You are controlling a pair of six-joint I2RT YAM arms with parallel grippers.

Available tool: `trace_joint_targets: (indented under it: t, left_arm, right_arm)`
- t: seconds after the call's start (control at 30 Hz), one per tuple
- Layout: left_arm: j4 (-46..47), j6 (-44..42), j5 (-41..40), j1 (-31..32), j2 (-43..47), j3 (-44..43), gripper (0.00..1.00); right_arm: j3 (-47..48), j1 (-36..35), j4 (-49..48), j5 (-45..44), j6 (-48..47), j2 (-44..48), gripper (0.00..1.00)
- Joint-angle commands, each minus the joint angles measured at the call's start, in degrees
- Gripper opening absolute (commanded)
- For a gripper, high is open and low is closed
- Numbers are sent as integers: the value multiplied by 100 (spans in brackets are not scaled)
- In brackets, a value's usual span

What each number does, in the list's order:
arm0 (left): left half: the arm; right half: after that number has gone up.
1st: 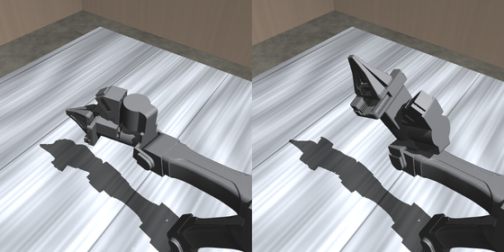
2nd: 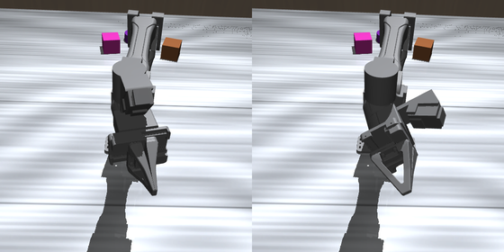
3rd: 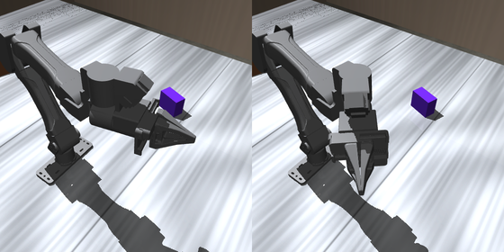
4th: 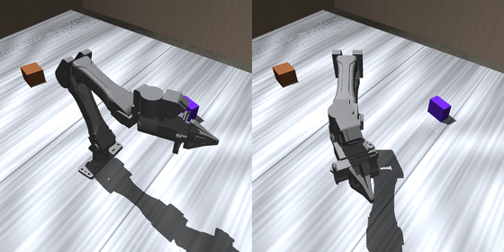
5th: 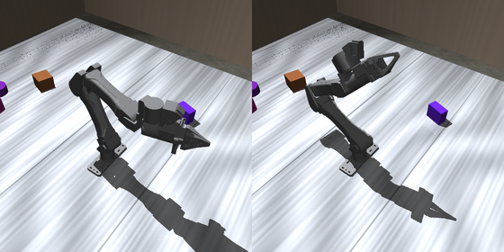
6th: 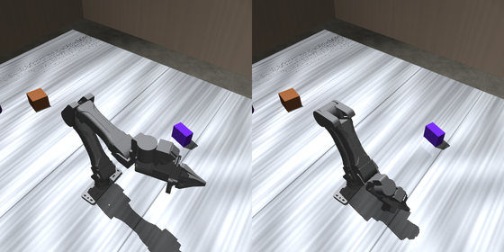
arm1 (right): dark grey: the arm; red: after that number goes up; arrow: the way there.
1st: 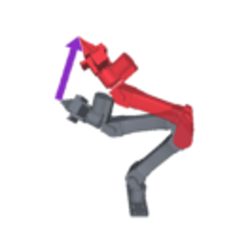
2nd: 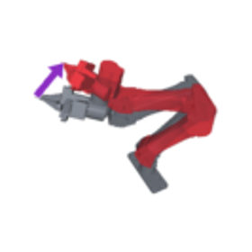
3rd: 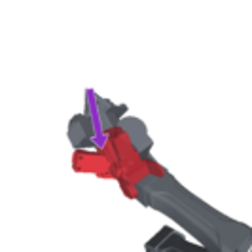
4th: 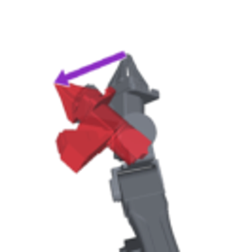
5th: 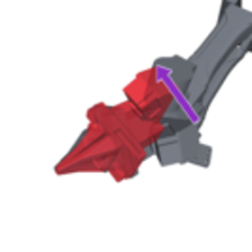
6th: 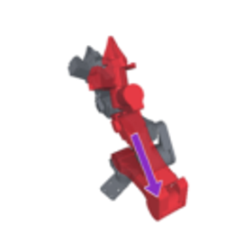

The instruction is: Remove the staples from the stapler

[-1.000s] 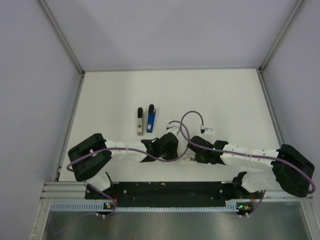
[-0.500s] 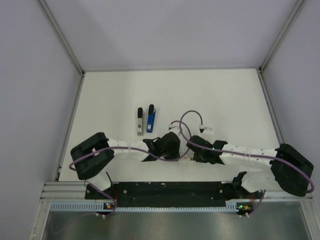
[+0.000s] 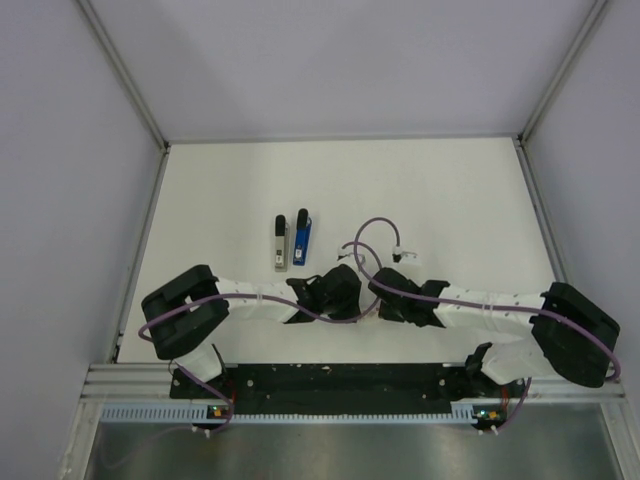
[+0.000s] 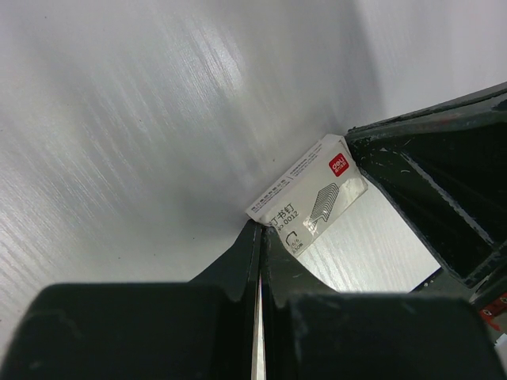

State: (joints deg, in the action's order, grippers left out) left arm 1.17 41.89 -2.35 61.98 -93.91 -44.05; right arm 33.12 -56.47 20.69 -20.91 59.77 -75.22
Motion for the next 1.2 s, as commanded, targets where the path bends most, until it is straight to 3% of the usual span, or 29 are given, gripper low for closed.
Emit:
trace_joint_targets:
  t: [0.0,0.13,0.37,0.47,0.6,0.67,0.73,0.8,1.0,1.07,1.17]
  left_arm:
    - [-653,-84,59,78,-330,160,0]
    - [-662,-84,7,87,-295,134,0]
    - [-1030,-374,-344,52,-154,-173,0]
    - [-1224,-532,-520,8,-23,-375,0]
    - [-1601,-690,-942,-19,267,-657,1]
    - [-1838,-752,-1205,-19,478,-797,25]
    - [-2119,-822,-1530,-19,723,-964,42]
    - [-2392,-884,-1803,-19,1005,-1122,51]
    - [-2815,-1217,-2541,-45,2023,-1378,68]
    - [-2675,-1437,-2665,-45,2471,-1256,79]
    - [-2482,-1674,-2972,-45,3140,-1018,93]
  right_arm:
    - [54,-101,-539,569,-26,-265,0]
    - [89,-154,-584,588,-71,-291,0]
    - [300,-67,365,-211,-342,200,1]
    - [370,118,760,-519,-501,560,20]
    - [449,425,1016,-827,-896,1078,36]
    - [519,575,1051,-906,-1150,1377,45]
    - [668,698,1104,-994,-1440,1536,57]
    - [888,751,1130,-1117,-1783,1598,68]
    - [1670,769,1508,-1688,-2180,1423,85]
    - [1820,769,1535,-1794,-2189,1379,97]
    - [1978,769,1579,-1899,-2232,1335,99]
